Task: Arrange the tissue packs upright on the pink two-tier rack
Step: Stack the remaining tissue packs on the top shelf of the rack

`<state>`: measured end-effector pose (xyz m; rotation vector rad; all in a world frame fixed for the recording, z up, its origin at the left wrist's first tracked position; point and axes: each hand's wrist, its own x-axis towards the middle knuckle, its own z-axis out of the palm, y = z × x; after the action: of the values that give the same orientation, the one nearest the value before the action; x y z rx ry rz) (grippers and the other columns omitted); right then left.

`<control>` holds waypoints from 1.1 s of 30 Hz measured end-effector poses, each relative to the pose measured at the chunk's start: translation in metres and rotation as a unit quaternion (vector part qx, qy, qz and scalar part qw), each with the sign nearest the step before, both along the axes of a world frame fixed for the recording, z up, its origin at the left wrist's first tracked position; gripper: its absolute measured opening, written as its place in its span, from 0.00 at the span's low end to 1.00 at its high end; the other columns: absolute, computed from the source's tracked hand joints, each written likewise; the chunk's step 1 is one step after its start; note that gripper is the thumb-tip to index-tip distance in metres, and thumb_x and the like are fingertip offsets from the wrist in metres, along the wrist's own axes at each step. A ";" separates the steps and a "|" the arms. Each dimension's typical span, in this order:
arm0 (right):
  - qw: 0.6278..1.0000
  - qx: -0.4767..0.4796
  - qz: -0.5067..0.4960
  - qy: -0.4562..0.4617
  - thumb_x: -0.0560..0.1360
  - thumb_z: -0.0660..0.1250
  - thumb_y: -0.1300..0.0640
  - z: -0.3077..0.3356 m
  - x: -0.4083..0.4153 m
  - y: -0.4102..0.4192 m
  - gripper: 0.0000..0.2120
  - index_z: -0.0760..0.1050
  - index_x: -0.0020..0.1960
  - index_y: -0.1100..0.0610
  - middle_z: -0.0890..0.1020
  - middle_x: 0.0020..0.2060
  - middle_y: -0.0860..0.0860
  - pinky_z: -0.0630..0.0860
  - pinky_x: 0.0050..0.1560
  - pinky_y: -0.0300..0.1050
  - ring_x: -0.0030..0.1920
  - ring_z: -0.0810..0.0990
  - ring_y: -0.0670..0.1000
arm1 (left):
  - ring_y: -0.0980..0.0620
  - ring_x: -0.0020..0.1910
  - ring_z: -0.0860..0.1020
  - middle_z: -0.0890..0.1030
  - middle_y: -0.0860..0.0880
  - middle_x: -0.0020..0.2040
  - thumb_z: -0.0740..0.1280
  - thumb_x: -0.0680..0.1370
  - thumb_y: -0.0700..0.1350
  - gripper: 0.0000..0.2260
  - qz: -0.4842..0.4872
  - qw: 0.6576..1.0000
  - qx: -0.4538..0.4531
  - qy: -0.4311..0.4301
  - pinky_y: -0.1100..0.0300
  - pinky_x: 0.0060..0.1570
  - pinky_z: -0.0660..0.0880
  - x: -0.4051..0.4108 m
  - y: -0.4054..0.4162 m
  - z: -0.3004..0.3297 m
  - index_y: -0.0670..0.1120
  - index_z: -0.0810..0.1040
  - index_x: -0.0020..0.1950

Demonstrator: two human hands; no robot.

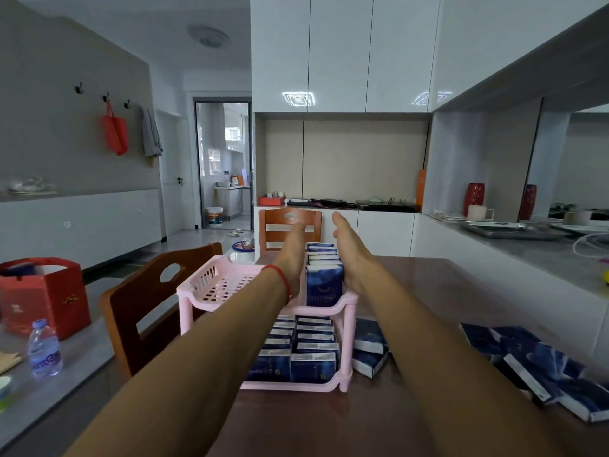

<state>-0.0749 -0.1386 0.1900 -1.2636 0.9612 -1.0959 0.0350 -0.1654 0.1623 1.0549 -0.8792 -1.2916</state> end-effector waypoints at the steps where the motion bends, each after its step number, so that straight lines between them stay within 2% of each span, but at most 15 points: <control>1: 1.000 0.009 -0.002 -0.005 0.84 0.52 0.42 -0.001 0.002 -0.002 0.19 0.74 0.47 0.53 0.80 0.40 0.50 0.74 0.50 0.46 0.63 0.78 0.62 | 0.46 0.39 0.83 0.86 0.43 0.38 0.60 0.79 0.62 0.22 -0.010 0.999 0.006 0.032 0.55 0.40 0.78 -0.004 -0.005 -0.005 0.44 0.81 0.51; 5: 1.000 -0.003 -0.020 0.009 0.84 0.50 0.41 -0.010 0.003 -0.014 0.23 0.72 0.37 0.51 0.80 0.31 0.52 0.75 0.39 0.42 0.39 0.82 0.52 | 0.44 0.45 0.83 0.86 0.42 0.46 0.63 0.77 0.64 0.24 -0.018 0.997 0.006 0.080 0.52 0.48 0.80 -0.010 -0.010 -0.013 0.45 0.82 0.58; 10: 0.999 -0.009 -0.028 0.027 0.84 0.49 0.41 -0.012 0.003 -0.016 0.25 0.75 0.40 0.55 0.82 0.27 0.52 0.73 0.29 0.37 0.30 0.80 0.49 | 0.42 0.49 0.83 0.86 0.41 0.48 0.62 0.76 0.65 0.27 -0.011 0.996 0.017 0.083 0.49 0.52 0.80 -0.008 -0.014 -0.017 0.44 0.82 0.59; 13: 0.999 -0.010 -0.036 0.026 0.84 0.50 0.42 -0.013 0.003 -0.018 0.24 0.72 0.38 0.54 0.81 0.32 0.53 0.73 0.33 0.41 0.34 0.80 0.51 | 0.42 0.49 0.83 0.86 0.40 0.50 0.61 0.76 0.65 0.29 -0.024 0.997 0.013 0.073 0.50 0.52 0.80 -0.005 -0.012 -0.014 0.43 0.81 0.63; 15: 1.000 -0.005 -0.029 0.005 0.84 0.50 0.42 -0.011 0.002 -0.017 0.24 0.72 0.39 0.55 0.80 0.33 0.53 0.73 0.34 0.42 0.36 0.80 0.51 | 0.43 0.45 0.84 0.86 0.41 0.46 0.59 0.78 0.65 0.28 -0.025 0.998 0.003 0.063 0.52 0.50 0.80 -0.003 -0.010 -0.012 0.43 0.81 0.60; 16: 1.000 -0.003 -0.026 -0.001 0.84 0.51 0.42 -0.011 0.002 -0.016 0.23 0.74 0.42 0.56 0.80 0.35 0.52 0.73 0.34 0.42 0.38 0.80 0.51 | 0.44 0.43 0.84 0.86 0.42 0.43 0.58 0.79 0.65 0.27 -0.026 0.998 0.000 0.051 0.53 0.47 0.80 -0.001 -0.009 -0.010 0.43 0.81 0.57; 18: 1.000 -0.007 -0.024 0.002 0.84 0.50 0.43 -0.010 -0.001 -0.012 0.25 0.76 0.57 0.60 0.80 0.47 0.51 0.72 0.37 0.40 0.53 0.82 0.56 | 0.45 0.40 0.84 0.86 0.43 0.39 0.57 0.80 0.65 0.26 -0.028 0.999 -0.005 0.029 0.55 0.43 0.79 0.002 -0.006 -0.009 0.43 0.80 0.54; 20: 0.999 -0.027 -0.032 0.013 0.85 0.49 0.44 -0.008 -0.004 -0.009 0.27 0.71 0.69 0.63 0.78 0.61 0.55 0.71 0.41 0.40 0.67 0.75 0.58 | 0.46 0.41 0.84 0.86 0.43 0.41 0.57 0.80 0.65 0.27 -0.030 0.999 -0.011 0.016 0.55 0.43 0.79 0.001 -0.003 -0.008 0.43 0.80 0.55; 21: 0.998 -0.049 -0.042 0.020 0.85 0.49 0.45 -0.010 -0.008 -0.012 0.26 0.70 0.70 0.63 0.78 0.64 0.56 0.70 0.45 0.40 0.69 0.73 0.58 | 0.46 0.41 0.84 0.86 0.42 0.43 0.57 0.79 0.66 0.28 -0.033 0.999 -0.011 0.016 0.55 0.44 0.79 0.000 -0.002 -0.008 0.43 0.80 0.56; 22: 0.995 -0.072 -0.059 0.022 0.85 0.48 0.46 -0.010 -0.012 -0.011 0.25 0.73 0.68 0.61 0.79 0.62 0.55 0.68 0.46 0.39 0.66 0.76 0.56 | 0.46 0.41 0.83 0.85 0.42 0.44 0.57 0.79 0.67 0.29 -0.036 0.999 -0.008 0.018 0.54 0.46 0.79 0.000 -0.002 -0.009 0.42 0.80 0.56; 24: 0.988 -0.119 -0.093 0.039 0.85 0.47 0.46 -0.013 -0.019 -0.012 0.22 0.77 0.60 0.54 0.80 0.51 0.49 0.68 0.45 0.35 0.51 0.79 0.48 | 0.46 0.41 0.82 0.84 0.42 0.43 0.57 0.79 0.67 0.29 -0.041 0.999 0.000 0.023 0.54 0.47 0.79 -0.001 -0.001 -0.010 0.42 0.80 0.52; 25: 0.984 -0.131 -0.113 0.047 0.85 0.46 0.45 -0.016 -0.025 -0.011 0.22 0.76 0.61 0.52 0.80 0.52 0.50 0.70 0.48 0.37 0.49 0.77 0.47 | 0.46 0.41 0.82 0.84 0.42 0.43 0.57 0.79 0.67 0.28 -0.040 0.999 0.002 0.031 0.54 0.47 0.79 -0.002 -0.001 -0.010 0.42 0.80 0.51; 27: 0.978 -0.140 -0.138 0.070 0.84 0.47 0.42 -0.026 -0.037 -0.010 0.23 0.73 0.67 0.52 0.76 0.65 0.54 0.68 0.63 0.47 0.62 0.74 0.51 | 0.46 0.42 0.81 0.83 0.42 0.43 0.57 0.79 0.66 0.27 -0.039 0.999 0.004 0.030 0.53 0.50 0.79 -0.002 0.000 -0.011 0.43 0.79 0.48; 29: 0.974 -0.141 -0.156 0.087 0.83 0.48 0.41 -0.039 -0.055 -0.008 0.24 0.73 0.67 0.52 0.73 0.69 0.53 0.66 0.70 0.54 0.68 0.71 0.53 | 0.45 0.45 0.82 0.83 0.42 0.46 0.57 0.80 0.66 0.26 -0.030 0.999 0.008 0.028 0.51 0.56 0.78 -0.003 0.002 -0.011 0.43 0.78 0.49; 33: 0.961 -0.169 -0.179 0.129 0.80 0.52 0.42 -0.076 -0.092 0.013 0.20 0.74 0.62 0.51 0.76 0.62 0.51 0.70 0.64 0.52 0.63 0.74 0.52 | 0.44 0.57 0.81 0.82 0.41 0.60 0.57 0.80 0.66 0.28 0.012 1.000 -0.026 0.001 0.49 0.62 0.76 0.004 0.016 -0.004 0.44 0.75 0.64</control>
<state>-0.1674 -0.1251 0.1141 -1.5770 1.2722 -1.4453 0.0389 -0.1497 0.1579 1.0196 -0.8907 -1.2425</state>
